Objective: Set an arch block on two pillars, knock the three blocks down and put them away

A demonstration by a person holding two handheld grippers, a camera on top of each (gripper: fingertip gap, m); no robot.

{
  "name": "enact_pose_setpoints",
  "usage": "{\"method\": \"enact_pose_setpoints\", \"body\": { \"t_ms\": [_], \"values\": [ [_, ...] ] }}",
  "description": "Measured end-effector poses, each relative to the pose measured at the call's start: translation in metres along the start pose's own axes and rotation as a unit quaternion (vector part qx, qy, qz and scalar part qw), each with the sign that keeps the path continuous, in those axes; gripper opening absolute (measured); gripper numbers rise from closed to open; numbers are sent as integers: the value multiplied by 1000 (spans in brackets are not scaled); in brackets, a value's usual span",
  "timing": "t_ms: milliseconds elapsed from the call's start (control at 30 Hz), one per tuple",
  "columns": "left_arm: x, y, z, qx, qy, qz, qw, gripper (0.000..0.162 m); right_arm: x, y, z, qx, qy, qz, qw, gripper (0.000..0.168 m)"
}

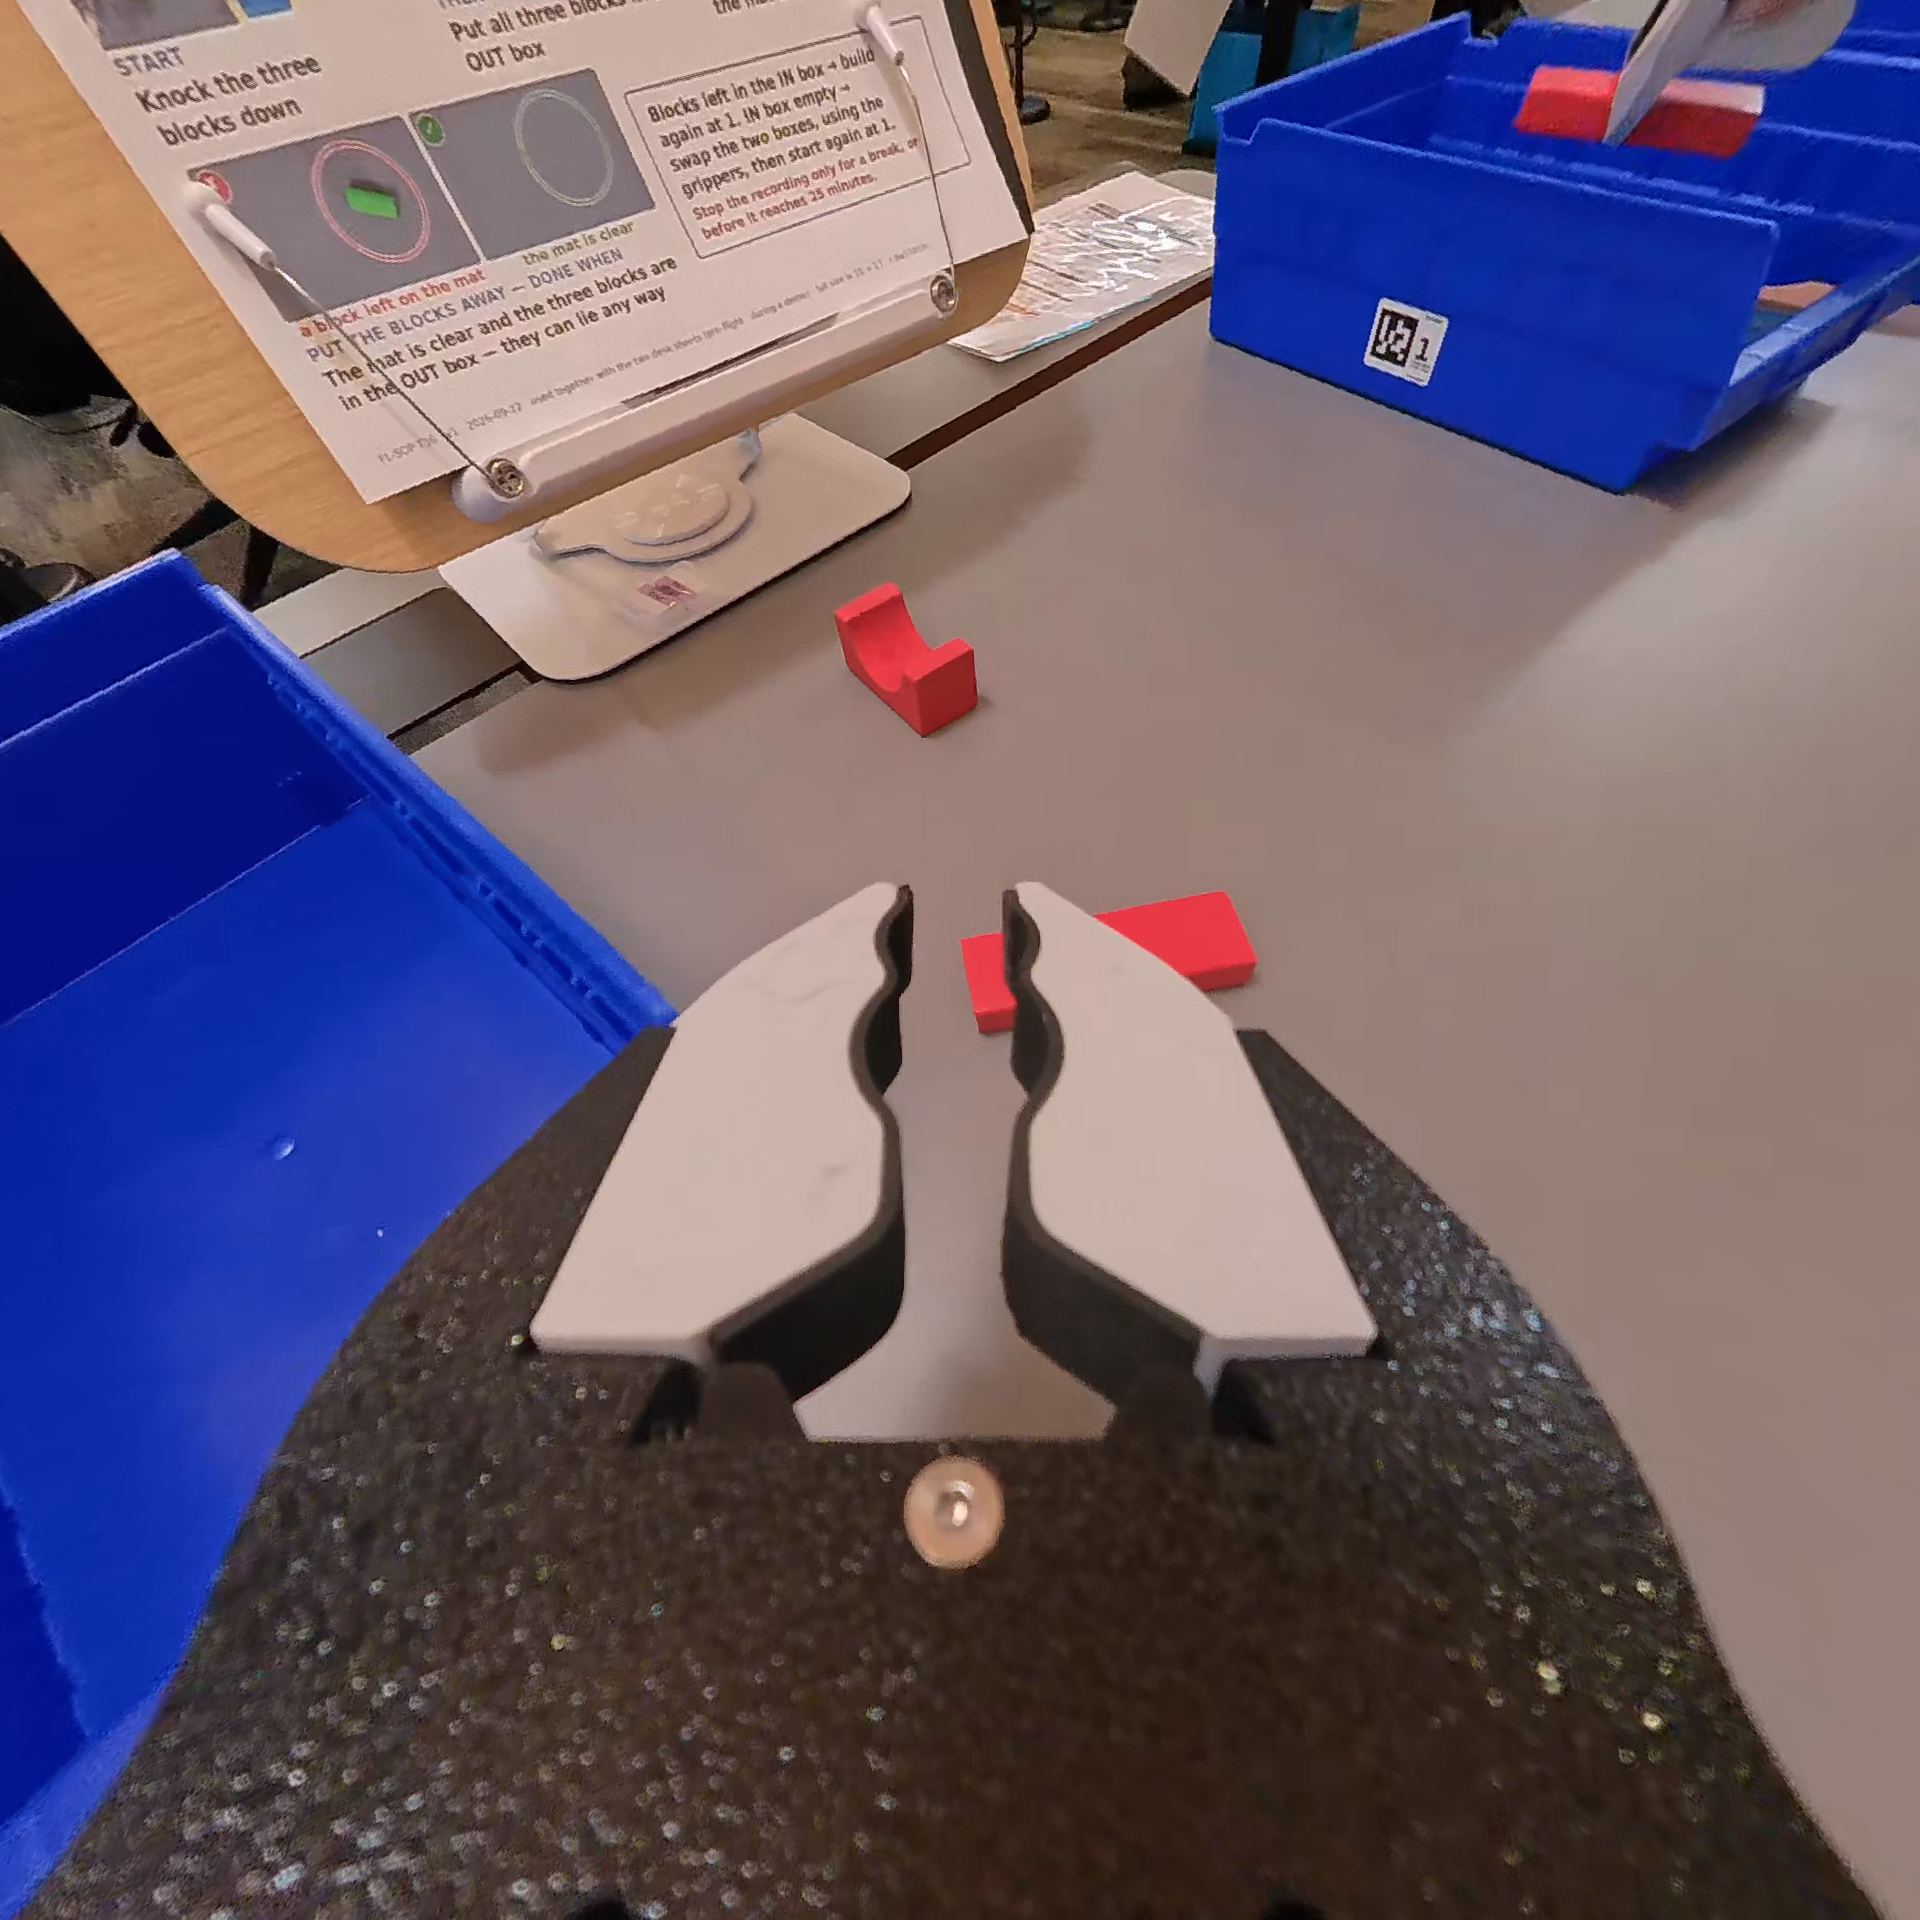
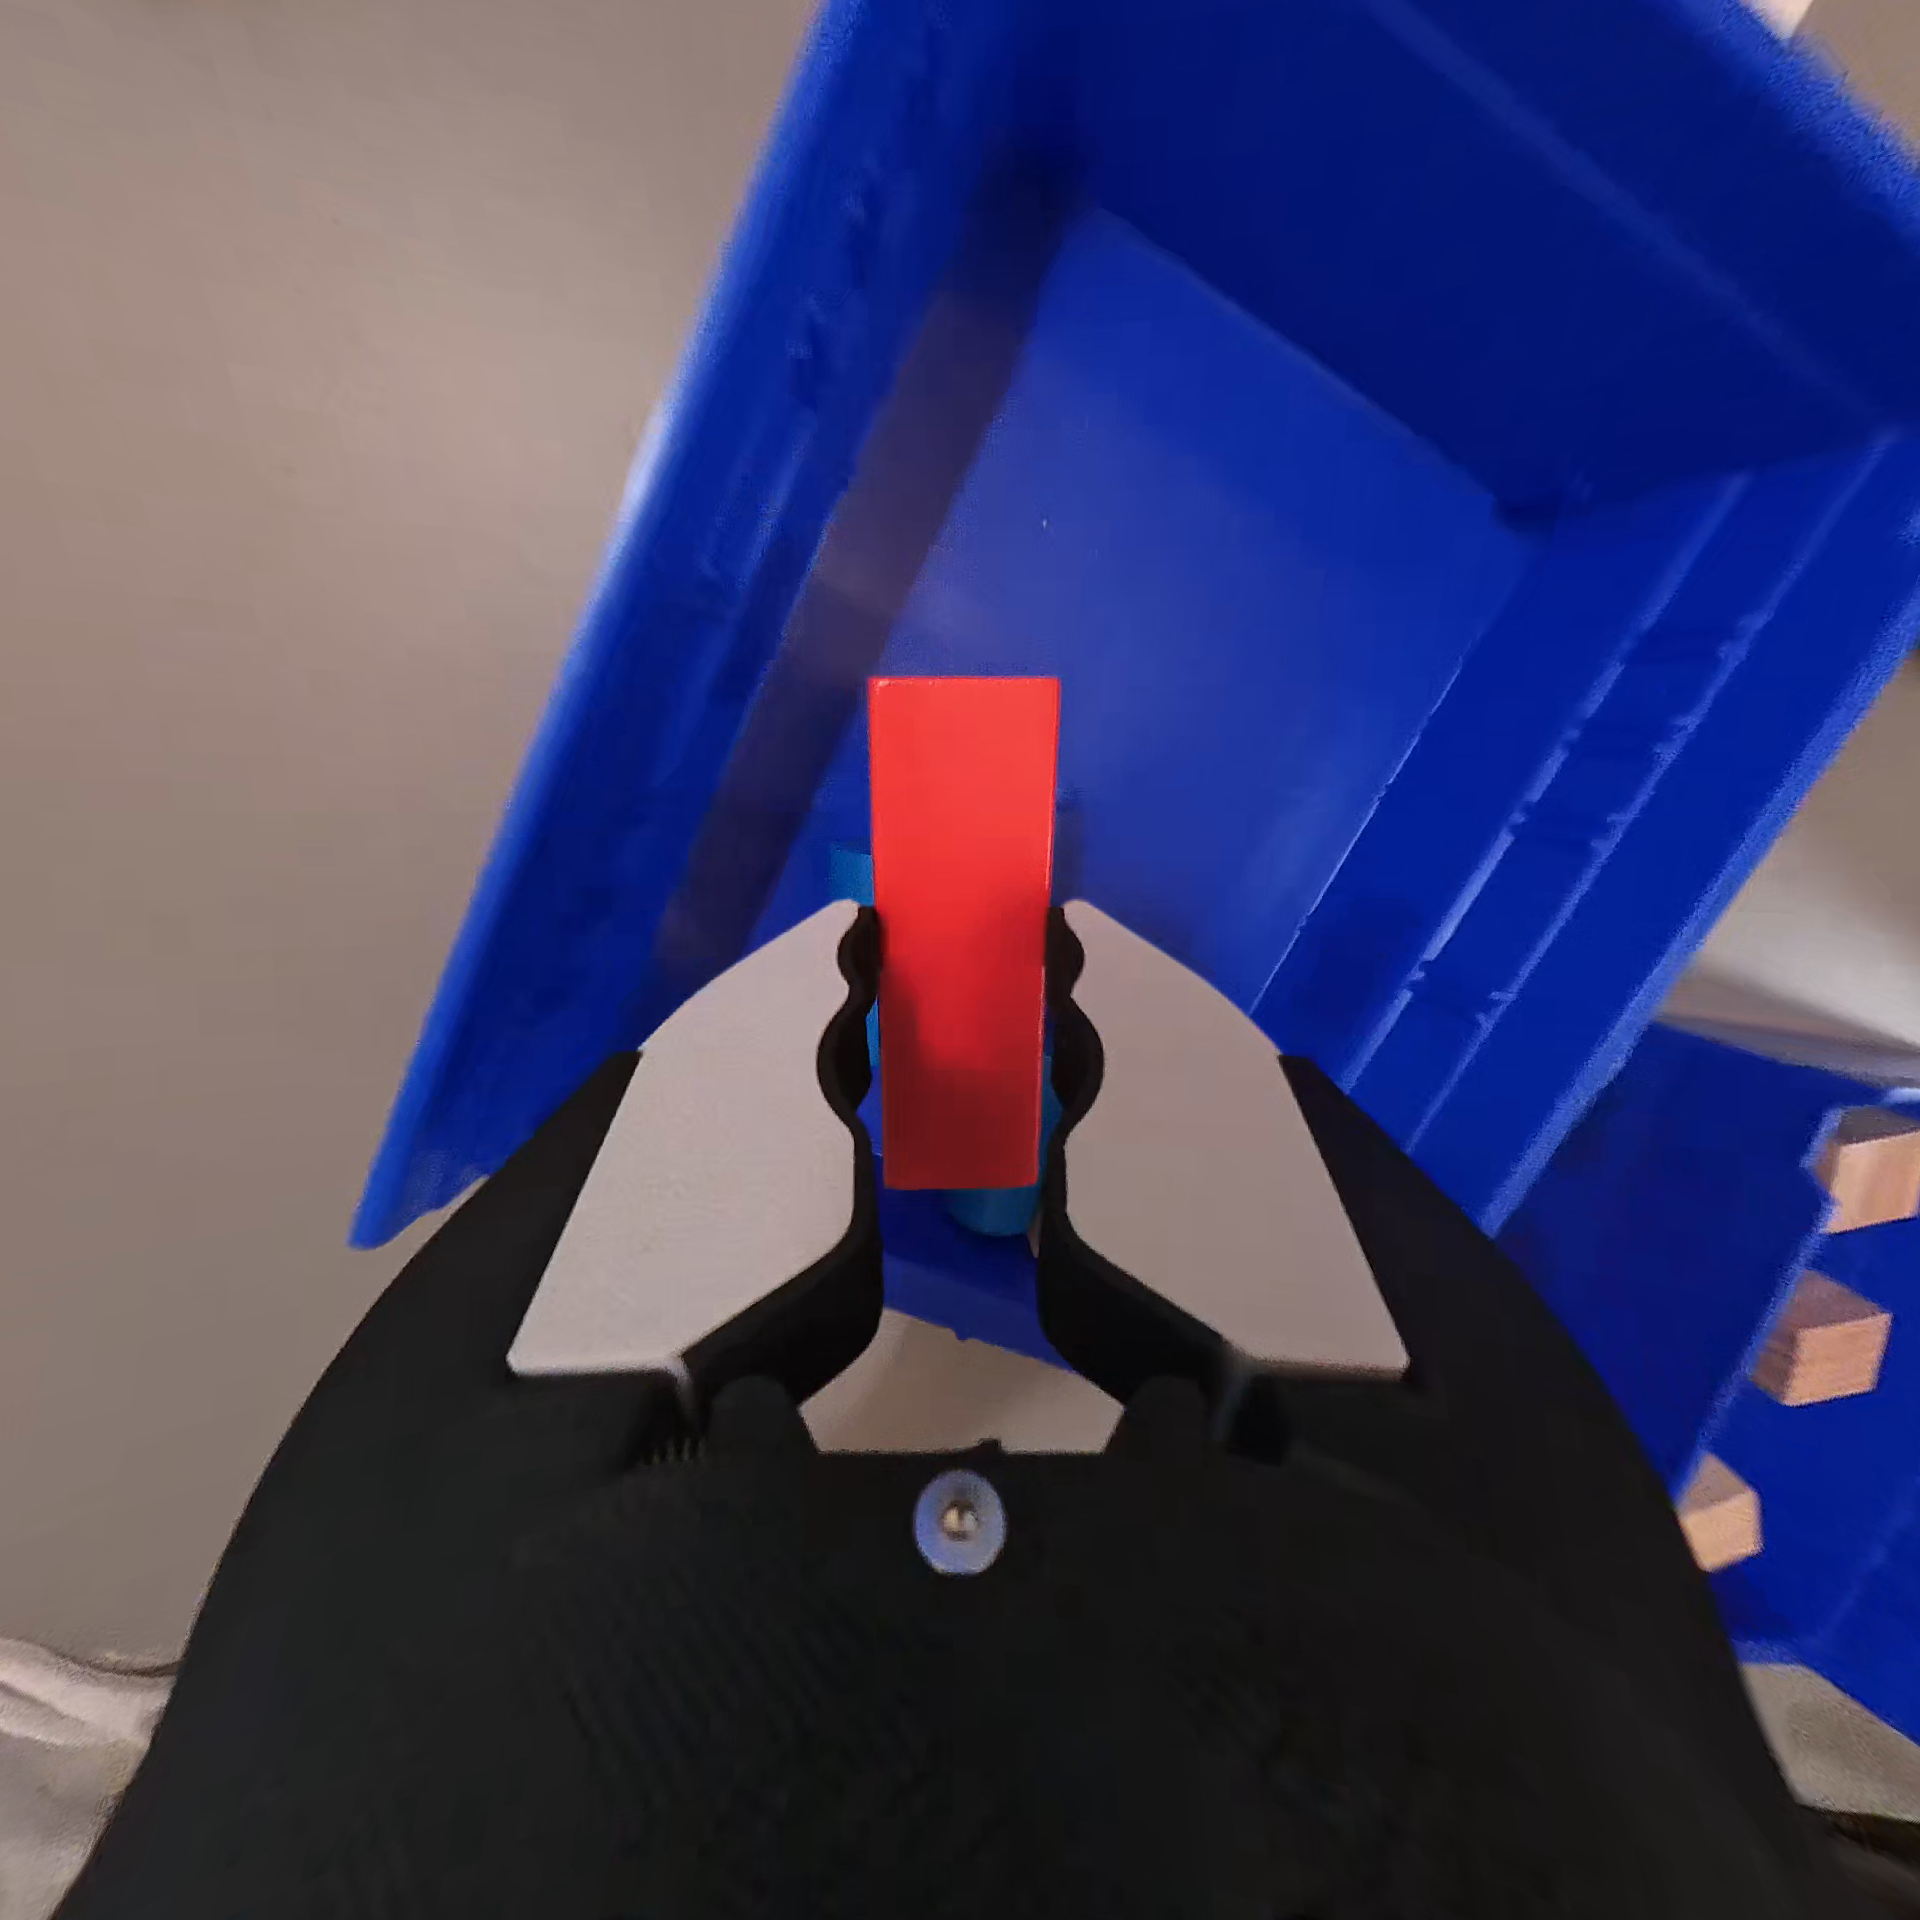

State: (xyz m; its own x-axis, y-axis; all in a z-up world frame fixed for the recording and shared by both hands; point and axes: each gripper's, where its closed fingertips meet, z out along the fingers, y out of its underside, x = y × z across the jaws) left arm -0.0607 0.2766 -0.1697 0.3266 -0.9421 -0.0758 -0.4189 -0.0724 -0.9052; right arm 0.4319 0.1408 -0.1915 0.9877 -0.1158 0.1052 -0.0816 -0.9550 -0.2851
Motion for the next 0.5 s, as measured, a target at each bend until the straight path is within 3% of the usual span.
{"method": "enact_pose_setpoints", "body": {
  "t_ms": [333,433,500],
  "values": [
    [-3,10,10,-18,-2,-9,1000,16,15,24,62,-37,-14,27,999,32],
    [-3,14,13,-26,-2,-9,1000,16,22,18,65,-10,0,27,1000,56],
    [-3,15,15,-29,-2,-9,1000,16,23,13,58,3,-4,24,1000,58]
  ]
}}
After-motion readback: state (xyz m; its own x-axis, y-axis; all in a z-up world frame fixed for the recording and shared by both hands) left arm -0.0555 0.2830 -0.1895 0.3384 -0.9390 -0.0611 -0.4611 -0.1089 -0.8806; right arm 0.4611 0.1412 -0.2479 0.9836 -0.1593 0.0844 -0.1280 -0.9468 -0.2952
